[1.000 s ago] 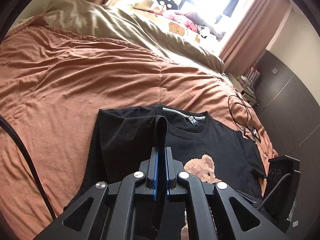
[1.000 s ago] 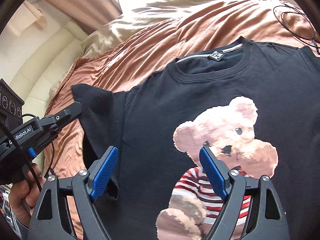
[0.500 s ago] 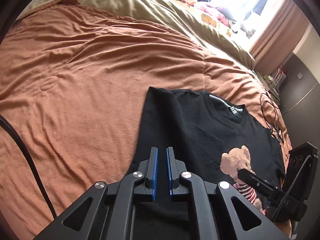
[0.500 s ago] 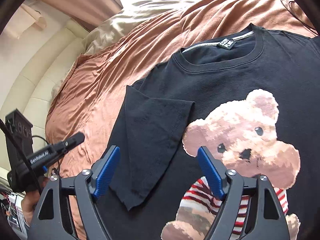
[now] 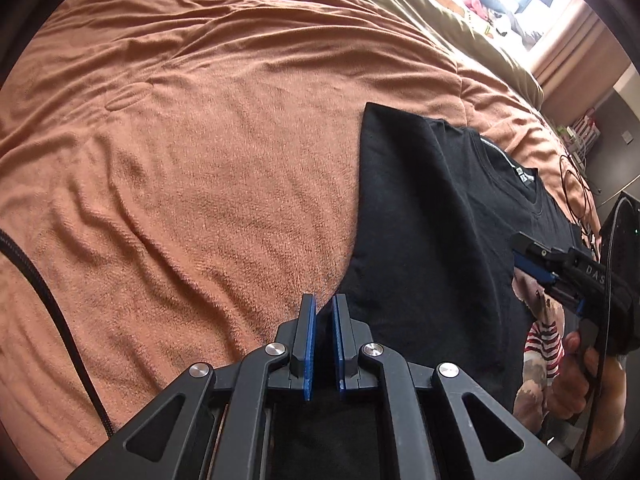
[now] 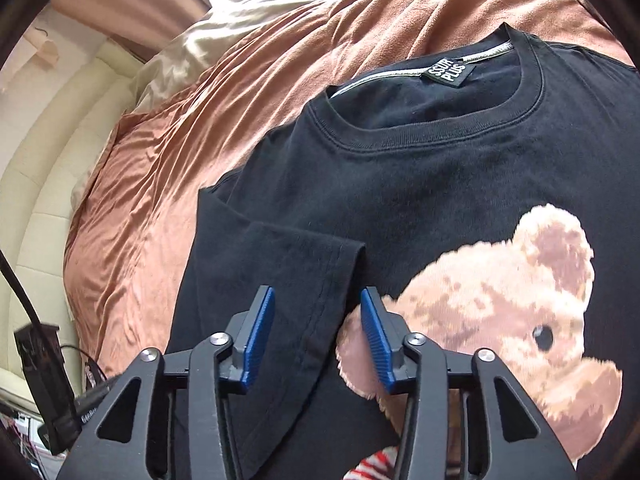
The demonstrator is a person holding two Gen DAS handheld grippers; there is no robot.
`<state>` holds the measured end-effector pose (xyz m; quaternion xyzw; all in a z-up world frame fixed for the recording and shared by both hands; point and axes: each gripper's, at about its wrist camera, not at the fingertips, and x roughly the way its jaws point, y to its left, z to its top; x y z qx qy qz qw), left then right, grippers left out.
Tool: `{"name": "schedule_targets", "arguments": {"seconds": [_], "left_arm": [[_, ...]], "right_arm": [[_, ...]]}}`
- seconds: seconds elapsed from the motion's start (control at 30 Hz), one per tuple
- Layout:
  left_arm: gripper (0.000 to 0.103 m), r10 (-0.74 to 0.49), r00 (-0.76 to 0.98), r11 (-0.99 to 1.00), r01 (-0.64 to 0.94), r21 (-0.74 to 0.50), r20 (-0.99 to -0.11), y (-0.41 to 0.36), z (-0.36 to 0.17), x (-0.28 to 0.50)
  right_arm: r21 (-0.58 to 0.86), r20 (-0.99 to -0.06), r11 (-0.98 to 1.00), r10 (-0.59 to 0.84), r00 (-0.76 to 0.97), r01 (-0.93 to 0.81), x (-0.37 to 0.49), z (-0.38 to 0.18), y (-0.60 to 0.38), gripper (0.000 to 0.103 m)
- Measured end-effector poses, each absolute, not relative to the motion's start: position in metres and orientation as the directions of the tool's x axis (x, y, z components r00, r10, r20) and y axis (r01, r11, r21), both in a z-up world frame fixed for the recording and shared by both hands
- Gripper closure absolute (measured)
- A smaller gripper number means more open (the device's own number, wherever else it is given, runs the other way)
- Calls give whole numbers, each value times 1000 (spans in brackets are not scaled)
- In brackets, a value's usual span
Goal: Fold small clothes
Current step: 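Grasp the shirt side edge with the left gripper, fold toward the print, release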
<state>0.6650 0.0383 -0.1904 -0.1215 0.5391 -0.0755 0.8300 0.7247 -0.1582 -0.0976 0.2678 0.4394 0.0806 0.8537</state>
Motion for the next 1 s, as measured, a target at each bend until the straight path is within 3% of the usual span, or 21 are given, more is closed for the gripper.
{"name": "schedule_targets", "arguments": {"seconds": [0.03, 0.1, 0.37, 0.53, 0.57, 0.63, 0.67, 0.9, 0.93, 1.0], "left_arm": [[95, -254, 403, 960, -4, -279, -879, 38, -193, 664], [94, -251, 400, 961, -3, -275, -881, 38, -195, 663], [90, -213, 402, 972, -2, -233, -891, 36, -196, 661], [88, -194, 402, 975, -18, -220, -895, 37, -188, 654], [87, -191, 406, 976, -16, -216, -894, 37, -185, 652], [84, -191, 410, 976, -16, -217, -892, 38, -179, 646], [82, -193, 410, 975, -19, -220, -891, 38, -177, 643], [72, -192, 438, 972, -36, -230, -878, 45, -155, 616], [68, -190, 447, 972, -38, -230, -874, 47, -151, 612], [64, -185, 459, 972, -43, -229, -869, 52, -146, 602]], "right_arm": [[529, -709, 841, 368, 602, 108, 729, -99, -160, 74], [521, -718, 845, 355, 599, 123, 729, -102, -160, 99], [471, -723, 862, 257, 642, 185, 702, -92, -161, 102], [430, -769, 881, 242, 592, 199, 694, -89, -151, 100], [443, -761, 876, 256, 596, 189, 689, -85, -151, 94], [447, -748, 879, 263, 610, 169, 679, -75, -145, 60], [442, -740, 883, 260, 620, 158, 673, -70, -144, 35], [410, -713, 911, 293, 637, 39, 637, -54, -116, 34], [405, -711, 914, 298, 637, 25, 633, -53, -111, 36], [413, -712, 911, 324, 623, -2, 626, -56, -102, 59]]}}
